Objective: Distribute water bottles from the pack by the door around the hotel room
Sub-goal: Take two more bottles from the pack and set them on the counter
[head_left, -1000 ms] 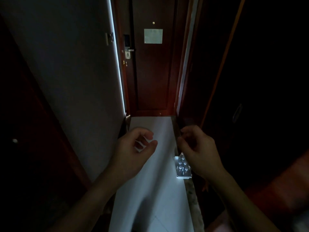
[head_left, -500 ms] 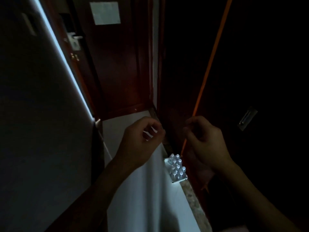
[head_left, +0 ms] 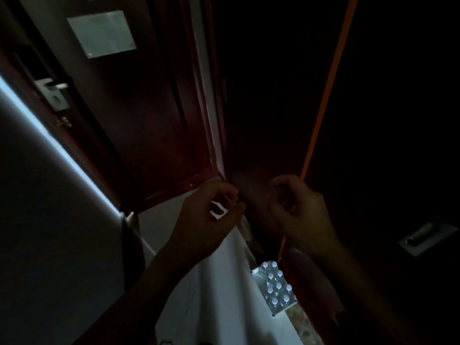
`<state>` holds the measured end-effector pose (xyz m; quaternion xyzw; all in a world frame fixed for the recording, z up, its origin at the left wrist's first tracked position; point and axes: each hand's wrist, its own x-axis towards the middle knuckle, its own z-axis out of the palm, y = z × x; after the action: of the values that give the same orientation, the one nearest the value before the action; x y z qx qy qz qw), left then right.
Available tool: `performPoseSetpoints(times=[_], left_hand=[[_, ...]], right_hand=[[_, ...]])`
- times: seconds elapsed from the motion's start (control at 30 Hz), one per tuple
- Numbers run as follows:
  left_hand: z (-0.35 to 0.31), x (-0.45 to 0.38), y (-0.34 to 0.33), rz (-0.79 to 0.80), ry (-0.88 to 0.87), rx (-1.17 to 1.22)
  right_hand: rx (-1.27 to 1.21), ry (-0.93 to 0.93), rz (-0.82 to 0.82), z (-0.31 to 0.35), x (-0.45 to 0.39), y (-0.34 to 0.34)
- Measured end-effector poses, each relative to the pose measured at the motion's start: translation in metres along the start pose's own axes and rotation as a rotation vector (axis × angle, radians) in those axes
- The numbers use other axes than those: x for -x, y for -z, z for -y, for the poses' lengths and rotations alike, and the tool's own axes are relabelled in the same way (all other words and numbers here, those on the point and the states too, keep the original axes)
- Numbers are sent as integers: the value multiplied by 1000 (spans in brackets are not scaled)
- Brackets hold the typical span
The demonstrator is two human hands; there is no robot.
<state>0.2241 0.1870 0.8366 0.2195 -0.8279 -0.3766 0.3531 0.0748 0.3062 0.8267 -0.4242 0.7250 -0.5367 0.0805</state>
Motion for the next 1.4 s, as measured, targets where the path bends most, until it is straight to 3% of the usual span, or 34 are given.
performPoseSetpoints(times=[0.13, 0.4, 0.6, 0.77, 1.07, 1.27, 1.4], left_hand=[[49, -58, -23, 122, 2, 98], [136, -140, -84, 544, -43, 271], [194, -141, -145, 785, -49, 288], [250, -110, -209, 863, 98, 246], [405, 12, -358, 944, 283, 234], [580, 112, -458, 1238, 389, -54], [688, 170, -515, 1228, 310, -210]], right_hand=[[68, -125, -104, -37, -30, -15], [148, -447, -407, -106, -42, -43], [131, -613, -691, -160, -10, -65], [125, -815, -875, -235, 46, -87], [133, -1078, -821, -419, 165, -172], [151, -1230, -687, -585, 233, -268], [186, -1354, -549, -687, 265, -333]])
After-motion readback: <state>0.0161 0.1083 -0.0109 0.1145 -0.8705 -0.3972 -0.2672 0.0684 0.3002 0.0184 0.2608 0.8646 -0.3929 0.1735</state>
